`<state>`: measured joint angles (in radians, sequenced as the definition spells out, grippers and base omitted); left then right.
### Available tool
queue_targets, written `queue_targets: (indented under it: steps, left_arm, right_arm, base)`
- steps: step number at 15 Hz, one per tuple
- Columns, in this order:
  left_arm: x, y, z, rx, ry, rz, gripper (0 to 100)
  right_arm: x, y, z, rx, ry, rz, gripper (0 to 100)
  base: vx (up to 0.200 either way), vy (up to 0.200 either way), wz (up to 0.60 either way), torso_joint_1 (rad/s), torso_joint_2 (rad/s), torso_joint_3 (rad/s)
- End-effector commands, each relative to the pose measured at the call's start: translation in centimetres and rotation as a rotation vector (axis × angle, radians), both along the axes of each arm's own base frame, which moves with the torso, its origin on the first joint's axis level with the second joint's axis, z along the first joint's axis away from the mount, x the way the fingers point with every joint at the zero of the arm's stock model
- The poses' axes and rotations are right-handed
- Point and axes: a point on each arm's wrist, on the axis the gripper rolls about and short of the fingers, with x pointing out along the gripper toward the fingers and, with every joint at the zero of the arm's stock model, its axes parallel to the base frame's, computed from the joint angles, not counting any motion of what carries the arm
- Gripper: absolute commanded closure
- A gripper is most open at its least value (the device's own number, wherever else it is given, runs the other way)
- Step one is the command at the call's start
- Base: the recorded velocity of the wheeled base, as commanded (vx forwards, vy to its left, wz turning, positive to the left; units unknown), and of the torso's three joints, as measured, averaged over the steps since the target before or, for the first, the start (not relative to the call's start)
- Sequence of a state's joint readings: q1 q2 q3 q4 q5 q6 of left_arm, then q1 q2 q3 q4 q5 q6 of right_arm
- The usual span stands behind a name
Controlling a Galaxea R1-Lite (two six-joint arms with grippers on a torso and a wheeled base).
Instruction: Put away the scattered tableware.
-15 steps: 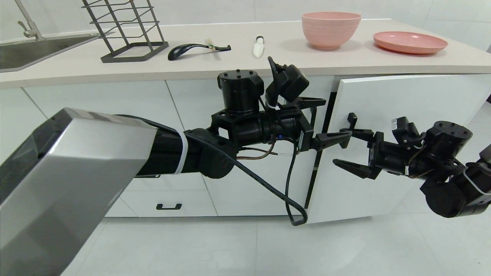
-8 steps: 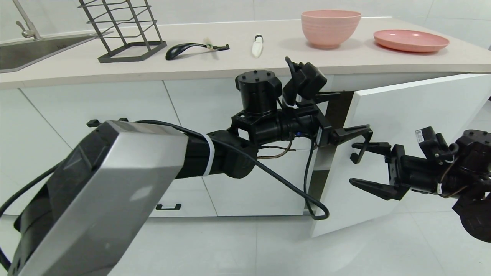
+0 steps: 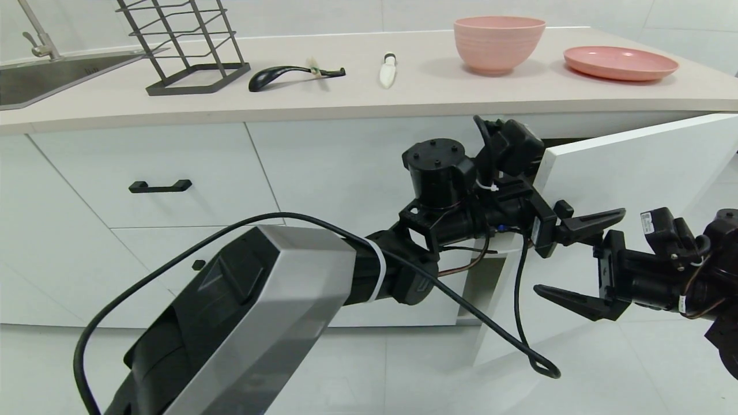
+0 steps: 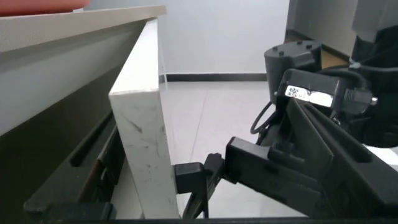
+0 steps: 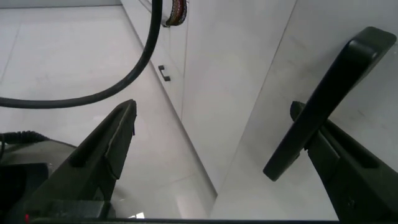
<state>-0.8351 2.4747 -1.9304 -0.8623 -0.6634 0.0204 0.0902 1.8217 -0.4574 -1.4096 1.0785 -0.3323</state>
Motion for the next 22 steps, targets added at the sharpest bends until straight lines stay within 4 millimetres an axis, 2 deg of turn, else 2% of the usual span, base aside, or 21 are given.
queue_targets:
  steps: [1,3,10,14,16,19,20,21,22]
  left_arm:
    - [-0.1,-0.4,-0.6,-0.008,0.021,-0.015,0]
    - [-0.5,-0.7,-0.4,-0.024,0.048,-0.037,0]
    - [-0.9,-1.1,-0.8,-0.016,0.06,-0.048,0]
    - [-1.0,-1.3,-0.8,-0.019,0.062,-0.048,0]
    - [-1.5,-1.7,-0.6,-0.032,0.078,-0.012,0]
    - [-1.6,-1.8,-0.6,-0.048,0.095,0.047,0]
    - [-1.7,-1.9,-0.5,-0.056,0.106,0.081,0]
    - [-1.6,-1.9,-0.5,-0.057,0.111,0.095,0]
    - [-1.9,-2.2,-0.6,-0.055,0.124,0.114,0]
  right_arm:
    - [0.6,-1.2,-0.8,0.0,0.035,-0.09,0]
    - [0.9,-2.5,-1.1,0.0,0.043,-0.159,0]
    - [1.3,-4.5,-1.2,0.002,0.046,-0.242,0]
    - [0.8,-4.8,-1.1,0.002,0.046,-0.253,0]
    - [-0.6,-4.7,-0.4,0.004,0.035,-0.256,0]
    - [-4.1,-5.2,0.5,0.008,0.025,-0.311,0]
    - [-6.6,-5.7,0.6,0.007,0.027,-0.36,0]
    - [-7.4,-5.8,0.8,0.007,0.021,-0.369,0]
    - [-9.7,-5.5,1.2,0.008,-0.01,-0.378,0]
  base:
    - [0.0,0.0,0.0,0.0,0.0,0.0]
    - [0.0,0.0,0.0,0.0,0.0,0.0]
    - [0.0,0.0,0.0,0.0,0.0,0.0]
    - [0.0,0.0,0.0,0.0,0.0,0.0]
    - [0.0,0.0,0.0,0.0,0.0,0.0]
    - [0.0,0.0,0.0,0.0,0.0,0.0]
    - [0.0,0.0,0.0,0.0,0.0,0.0]
    - [0.0,0.0,0.0,0.0,0.0,0.0]
    - [0.0,0.0,0.0,0.0,0.0,0.0]
